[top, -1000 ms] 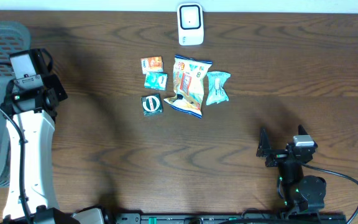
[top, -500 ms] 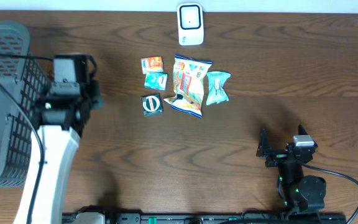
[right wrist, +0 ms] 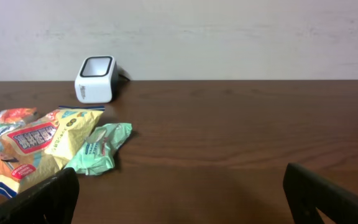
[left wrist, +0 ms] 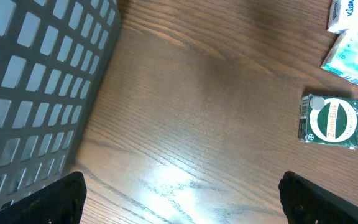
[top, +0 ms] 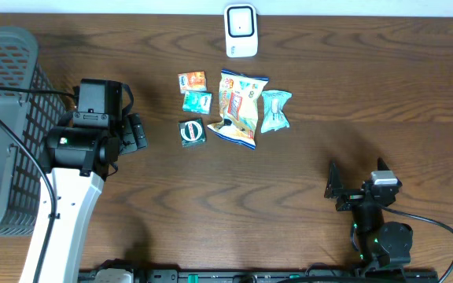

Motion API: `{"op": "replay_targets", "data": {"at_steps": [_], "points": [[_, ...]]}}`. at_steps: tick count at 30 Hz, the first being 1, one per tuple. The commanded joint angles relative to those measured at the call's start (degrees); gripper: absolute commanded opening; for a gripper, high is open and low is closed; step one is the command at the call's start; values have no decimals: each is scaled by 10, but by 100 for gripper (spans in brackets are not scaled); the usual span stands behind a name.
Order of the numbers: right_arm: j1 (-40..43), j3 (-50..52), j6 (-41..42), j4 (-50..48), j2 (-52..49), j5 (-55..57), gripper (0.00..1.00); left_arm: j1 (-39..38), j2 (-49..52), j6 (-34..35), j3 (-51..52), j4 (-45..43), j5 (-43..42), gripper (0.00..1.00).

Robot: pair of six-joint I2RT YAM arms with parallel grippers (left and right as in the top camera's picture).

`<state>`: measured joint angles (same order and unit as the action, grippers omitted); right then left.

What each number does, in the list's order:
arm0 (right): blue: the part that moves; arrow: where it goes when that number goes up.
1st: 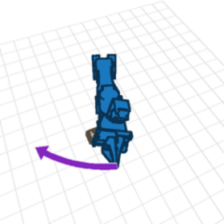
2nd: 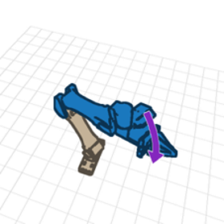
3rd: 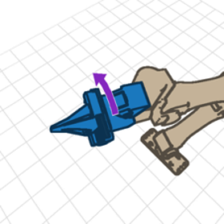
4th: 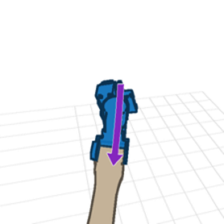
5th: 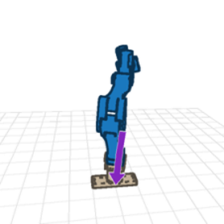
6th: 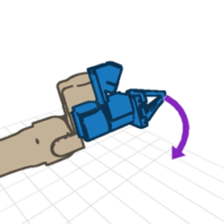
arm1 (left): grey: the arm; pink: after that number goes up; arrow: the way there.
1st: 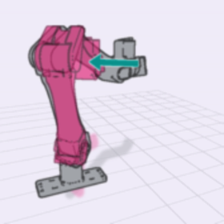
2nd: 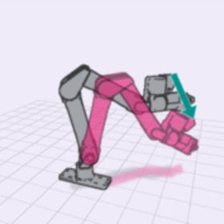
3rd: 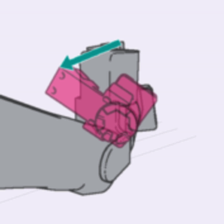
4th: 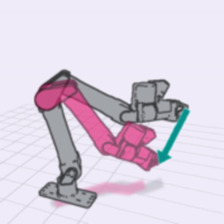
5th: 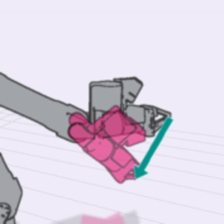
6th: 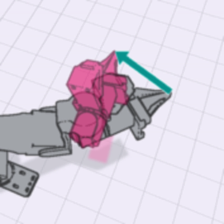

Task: Scan the item barcode

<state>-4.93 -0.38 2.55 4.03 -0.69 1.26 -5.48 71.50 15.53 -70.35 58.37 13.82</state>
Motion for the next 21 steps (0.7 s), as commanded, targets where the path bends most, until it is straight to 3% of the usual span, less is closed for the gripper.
{"op": "replay_targets", "data": {"at_steps": [1, 21], "points": [[5, 1, 6, 2, 4, 1, 99, -1, 3, 13, -10, 3, 2, 98], [5, 1, 6, -4, 4, -7, 99, -1, 3, 13, -10, 3, 2, 98]]}}
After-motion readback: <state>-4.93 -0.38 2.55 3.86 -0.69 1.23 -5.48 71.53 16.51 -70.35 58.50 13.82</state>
